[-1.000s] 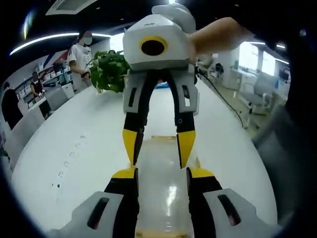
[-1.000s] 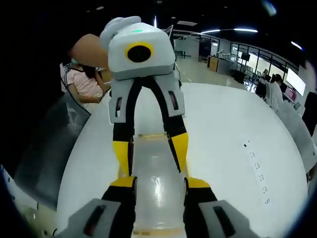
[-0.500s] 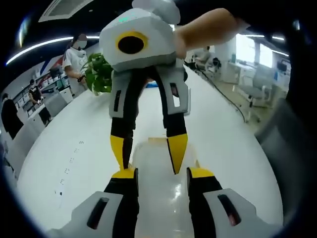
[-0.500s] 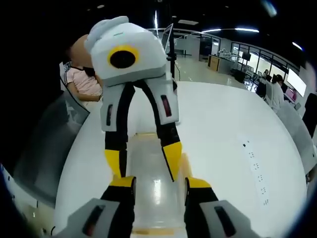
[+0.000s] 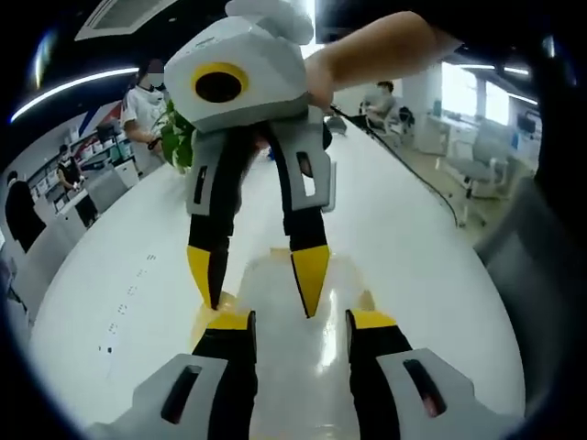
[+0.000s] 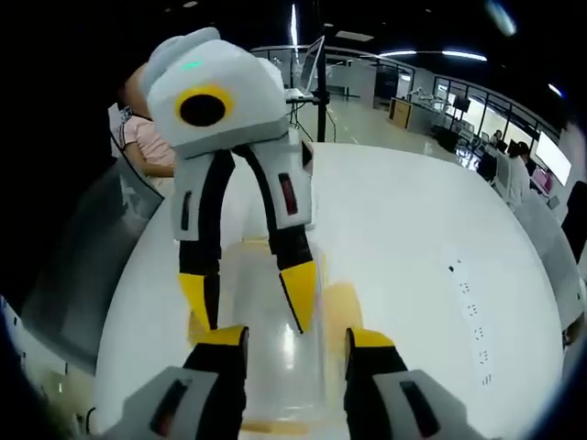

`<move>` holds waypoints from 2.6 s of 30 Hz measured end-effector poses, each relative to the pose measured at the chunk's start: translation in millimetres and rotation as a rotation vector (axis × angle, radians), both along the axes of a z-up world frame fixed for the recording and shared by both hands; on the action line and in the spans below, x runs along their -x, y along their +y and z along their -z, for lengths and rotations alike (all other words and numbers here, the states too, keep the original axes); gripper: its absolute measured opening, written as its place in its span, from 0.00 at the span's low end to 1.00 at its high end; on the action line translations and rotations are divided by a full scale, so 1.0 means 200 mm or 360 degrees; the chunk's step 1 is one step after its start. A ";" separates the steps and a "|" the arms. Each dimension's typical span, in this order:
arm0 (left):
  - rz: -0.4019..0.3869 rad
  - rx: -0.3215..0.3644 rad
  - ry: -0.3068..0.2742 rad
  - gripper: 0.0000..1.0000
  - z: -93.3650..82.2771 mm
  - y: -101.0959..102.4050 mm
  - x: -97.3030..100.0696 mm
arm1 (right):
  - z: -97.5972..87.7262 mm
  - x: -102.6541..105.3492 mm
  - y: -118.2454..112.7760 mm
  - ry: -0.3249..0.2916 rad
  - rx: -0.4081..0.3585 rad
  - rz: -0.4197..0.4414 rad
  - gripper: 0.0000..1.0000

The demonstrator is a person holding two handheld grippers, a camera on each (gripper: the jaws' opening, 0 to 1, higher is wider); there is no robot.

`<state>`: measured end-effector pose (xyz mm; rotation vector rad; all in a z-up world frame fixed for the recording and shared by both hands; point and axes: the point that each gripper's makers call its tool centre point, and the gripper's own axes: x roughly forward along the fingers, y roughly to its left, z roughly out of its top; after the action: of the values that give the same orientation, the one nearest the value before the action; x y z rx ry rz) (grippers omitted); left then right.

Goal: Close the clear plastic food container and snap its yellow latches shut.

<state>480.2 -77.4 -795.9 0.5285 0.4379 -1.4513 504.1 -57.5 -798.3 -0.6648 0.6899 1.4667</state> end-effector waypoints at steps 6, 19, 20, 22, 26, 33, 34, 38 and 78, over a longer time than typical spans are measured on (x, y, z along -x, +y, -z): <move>0.0047 -0.0017 -0.0030 0.37 0.01 -0.02 0.06 | 0.00 -0.03 0.00 -0.0005 0.0018 -0.0020 0.42; 0.0114 -0.0125 -0.0271 0.38 0.00 0.00 0.17 | 0.02 -0.01 0.02 0.0093 0.0074 -0.0104 0.46; 0.0115 -0.0136 -0.0291 0.38 0.01 0.00 0.17 | 0.03 0.00 0.03 0.0104 0.0076 -0.0109 0.46; 0.0113 -0.0171 -0.0354 0.38 0.03 0.01 0.17 | 0.04 0.00 0.03 0.0108 0.0085 -0.0117 0.46; 0.0080 -0.0211 -0.0446 0.38 0.06 0.04 0.15 | 0.07 0.00 0.03 0.0141 0.0123 -0.0137 0.46; 0.0044 -0.0281 -0.0557 0.38 0.13 0.09 0.13 | 0.08 0.01 0.04 0.0222 0.0132 -0.0139 0.45; 0.0055 -0.0266 -0.0579 0.38 0.13 0.09 0.14 | 0.08 0.01 0.04 0.0233 0.0144 -0.0141 0.45; 0.0014 -0.0271 -0.0577 0.36 0.12 0.08 0.13 | 0.09 0.00 0.04 0.0307 0.0181 -0.0129 0.43; -0.0038 -0.0261 -0.0521 0.40 0.07 0.11 0.16 | 0.08 -0.06 0.10 0.0348 0.0301 -0.0287 0.44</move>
<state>447.2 -55.8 -809.0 0.8742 0.3015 -1.2823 516.0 -37.0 -813.8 -0.7329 0.9674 1.6697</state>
